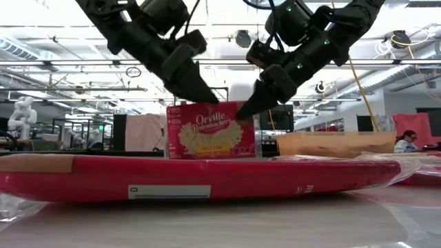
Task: Sort popcorn bags into baskets
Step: Put the red popcorn bag into the orange bin
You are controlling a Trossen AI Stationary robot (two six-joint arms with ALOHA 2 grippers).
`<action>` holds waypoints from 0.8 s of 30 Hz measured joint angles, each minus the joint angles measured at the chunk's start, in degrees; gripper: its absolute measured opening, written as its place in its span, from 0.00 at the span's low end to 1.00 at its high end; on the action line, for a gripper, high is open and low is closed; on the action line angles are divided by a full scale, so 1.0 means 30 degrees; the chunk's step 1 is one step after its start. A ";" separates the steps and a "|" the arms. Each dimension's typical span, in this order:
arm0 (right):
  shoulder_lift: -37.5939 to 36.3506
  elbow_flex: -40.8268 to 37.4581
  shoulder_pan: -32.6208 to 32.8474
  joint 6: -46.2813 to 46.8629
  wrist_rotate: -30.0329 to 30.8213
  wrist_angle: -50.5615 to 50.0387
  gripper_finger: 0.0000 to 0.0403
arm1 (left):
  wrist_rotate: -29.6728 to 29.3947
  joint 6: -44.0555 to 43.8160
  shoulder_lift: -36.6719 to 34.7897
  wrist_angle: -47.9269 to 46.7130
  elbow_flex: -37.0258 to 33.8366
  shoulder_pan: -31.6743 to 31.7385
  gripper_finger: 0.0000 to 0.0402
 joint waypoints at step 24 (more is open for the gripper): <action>-0.0760 -0.0001 -0.0104 0.0755 0.0691 0.2162 0.19 | 0.0850 0.2615 -0.5217 -0.6008 -0.0080 0.1356 0.06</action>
